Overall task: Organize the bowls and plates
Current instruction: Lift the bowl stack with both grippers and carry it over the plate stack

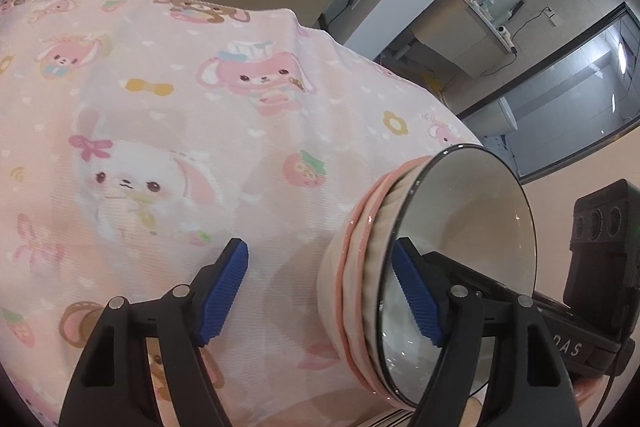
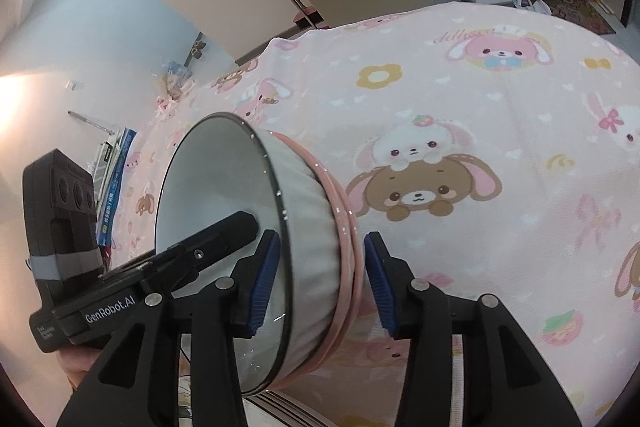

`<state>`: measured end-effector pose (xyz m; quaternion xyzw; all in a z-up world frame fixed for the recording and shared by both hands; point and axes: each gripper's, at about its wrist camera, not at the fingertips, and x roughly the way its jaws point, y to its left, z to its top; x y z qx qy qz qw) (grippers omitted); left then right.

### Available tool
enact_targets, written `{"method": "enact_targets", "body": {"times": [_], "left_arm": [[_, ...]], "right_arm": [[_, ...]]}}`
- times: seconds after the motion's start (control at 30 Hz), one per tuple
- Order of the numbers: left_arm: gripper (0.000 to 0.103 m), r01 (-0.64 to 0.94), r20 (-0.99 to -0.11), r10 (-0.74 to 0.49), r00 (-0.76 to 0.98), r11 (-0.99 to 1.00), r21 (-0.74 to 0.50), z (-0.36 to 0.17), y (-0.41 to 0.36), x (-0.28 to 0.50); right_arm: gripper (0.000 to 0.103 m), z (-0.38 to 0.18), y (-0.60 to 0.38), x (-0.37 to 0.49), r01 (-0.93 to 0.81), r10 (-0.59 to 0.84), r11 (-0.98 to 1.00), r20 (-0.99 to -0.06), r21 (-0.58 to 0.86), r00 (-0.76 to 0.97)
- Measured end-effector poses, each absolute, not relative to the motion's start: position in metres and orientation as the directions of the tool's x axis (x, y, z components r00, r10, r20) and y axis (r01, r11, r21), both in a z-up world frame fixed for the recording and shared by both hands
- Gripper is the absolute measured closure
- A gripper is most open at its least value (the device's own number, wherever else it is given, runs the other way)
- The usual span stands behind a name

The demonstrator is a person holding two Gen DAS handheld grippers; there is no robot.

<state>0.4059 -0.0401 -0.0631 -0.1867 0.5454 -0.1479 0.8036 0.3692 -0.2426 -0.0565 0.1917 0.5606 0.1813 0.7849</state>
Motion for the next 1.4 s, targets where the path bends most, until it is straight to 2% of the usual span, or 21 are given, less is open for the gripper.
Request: {"method": "enact_targets", "body": {"times": [0.13, 0.2, 0.23, 0.37, 0.43, 0.47, 0.6, 0.7, 0.8, 1.13, 1.4], "left_arm": [[0.028, 0.028, -0.818, -0.45, 0.359, 0.881, -0.473, -0.064, -0.04, 0.406], [0.04, 0.015, -0.799, -0.493, 0.345, 0.854, -0.52, -0.066, -0.036, 0.404], [0.042, 0.003, -0.788, -0.515, 0.336, 0.837, -0.546, -0.067, -0.034, 0.405], [0.043, 0.039, -0.813, -0.463, 0.352, 0.875, -0.482, -0.058, -0.043, 0.402], [0.058, 0.056, -0.795, -0.491, 0.356, 0.86, -0.507, -0.055, -0.047, 0.401], [0.059, 0.057, -0.79, -0.504, 0.349, 0.853, -0.519, -0.056, -0.047, 0.401], [0.058, 0.024, -0.76, -0.552, 0.343, 0.814, -0.581, -0.061, -0.038, 0.402], [0.052, -0.015, -0.726, -0.609, 0.321, 0.763, -0.646, -0.071, -0.03, 0.406], [0.055, -0.018, -0.703, -0.636, 0.319, 0.737, -0.676, -0.074, -0.027, 0.407], [0.062, 0.03, -0.809, -0.467, 0.358, 0.871, -0.49, -0.047, -0.043, 0.396], [0.064, 0.024, -0.768, -0.506, 0.392, 0.84, -0.541, -0.028, -0.032, 0.388]], "right_arm": [[0.062, -0.06, -0.246, 0.371, -0.051, 0.528, 0.841, -0.795, 0.539, 0.299], [0.062, -0.062, -0.25, 0.372, -0.035, 0.549, 0.824, -0.783, 0.565, 0.291], [0.062, -0.063, -0.252, 0.373, -0.03, 0.559, 0.817, -0.778, 0.576, 0.287], [0.062, -0.067, -0.255, 0.375, -0.007, 0.587, 0.793, -0.76, 0.61, 0.277], [0.062, -0.068, -0.254, 0.375, 0.004, 0.591, 0.788, -0.758, 0.616, 0.275], [0.062, -0.069, -0.256, 0.376, 0.018, 0.597, 0.781, -0.754, 0.625, 0.274], [0.059, -0.083, -0.264, 0.379, 0.081, 0.664, 0.71, -0.703, 0.699, 0.255], [0.058, -0.086, -0.261, 0.38, 0.066, 0.681, 0.699, -0.691, 0.712, 0.242], [0.058, -0.084, -0.258, 0.379, 0.064, 0.671, 0.706, -0.695, 0.705, 0.258], [0.059, -0.082, -0.261, 0.375, 0.07, 0.661, 0.714, -0.704, 0.697, 0.26], [0.059, -0.065, -0.262, 0.371, 0.056, 0.661, 0.711, -0.694, 0.701, 0.284]]}}
